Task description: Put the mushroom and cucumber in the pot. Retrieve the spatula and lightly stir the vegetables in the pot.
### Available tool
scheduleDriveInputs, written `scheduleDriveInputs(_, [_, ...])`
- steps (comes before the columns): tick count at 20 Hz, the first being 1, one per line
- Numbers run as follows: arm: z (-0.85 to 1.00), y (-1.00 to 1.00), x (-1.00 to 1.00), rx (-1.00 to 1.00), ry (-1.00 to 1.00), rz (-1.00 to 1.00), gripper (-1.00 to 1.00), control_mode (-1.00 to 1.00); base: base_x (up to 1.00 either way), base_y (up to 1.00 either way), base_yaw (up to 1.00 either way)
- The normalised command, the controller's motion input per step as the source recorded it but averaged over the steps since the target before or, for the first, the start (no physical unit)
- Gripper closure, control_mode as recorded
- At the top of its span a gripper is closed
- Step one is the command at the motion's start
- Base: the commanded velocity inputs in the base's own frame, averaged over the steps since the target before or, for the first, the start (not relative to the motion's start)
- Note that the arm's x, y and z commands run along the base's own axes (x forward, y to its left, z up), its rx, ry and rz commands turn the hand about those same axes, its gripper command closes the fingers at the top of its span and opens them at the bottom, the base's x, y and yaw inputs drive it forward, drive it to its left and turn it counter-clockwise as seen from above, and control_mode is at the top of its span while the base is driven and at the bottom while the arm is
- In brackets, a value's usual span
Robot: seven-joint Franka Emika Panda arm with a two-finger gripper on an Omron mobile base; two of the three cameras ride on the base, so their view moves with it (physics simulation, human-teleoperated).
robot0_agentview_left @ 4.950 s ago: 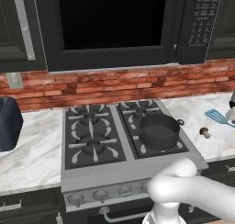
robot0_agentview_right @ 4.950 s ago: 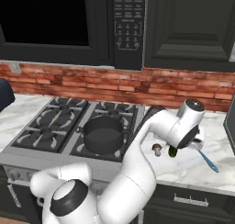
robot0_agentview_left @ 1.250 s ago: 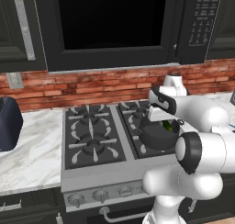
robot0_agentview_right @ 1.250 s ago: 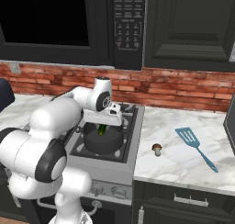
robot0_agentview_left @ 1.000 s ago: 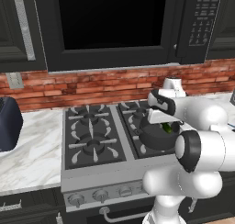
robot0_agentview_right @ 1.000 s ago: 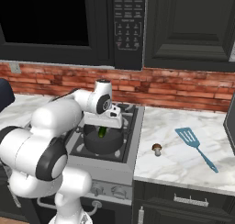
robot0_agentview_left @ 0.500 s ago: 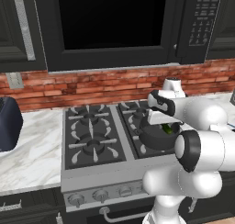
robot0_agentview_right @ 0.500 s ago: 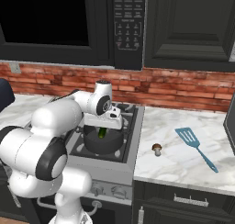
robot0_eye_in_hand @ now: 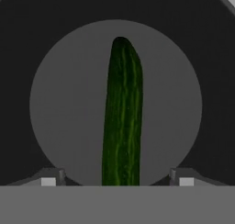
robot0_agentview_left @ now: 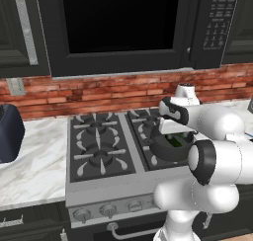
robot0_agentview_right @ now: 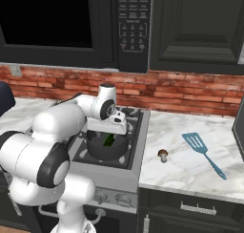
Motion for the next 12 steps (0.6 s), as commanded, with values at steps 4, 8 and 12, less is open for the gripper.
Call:
scheduleDriveInputs(4, [0.0,0.01,0.0,0.0,0.0,0.0,-1.0,-1.0,0.0,0.0,0.0])
scheduleDriveInputs(8, [0.2,0.0,-0.14,0.0,0.0,0.0,-1.0,-1.0,0.0,0.0,0.0])
scheduleDriveInputs(12, [0.45,-0.01,-0.5,0.0,-0.06,0.0,-1.0,-1.0,0.0,0.0,0.0])
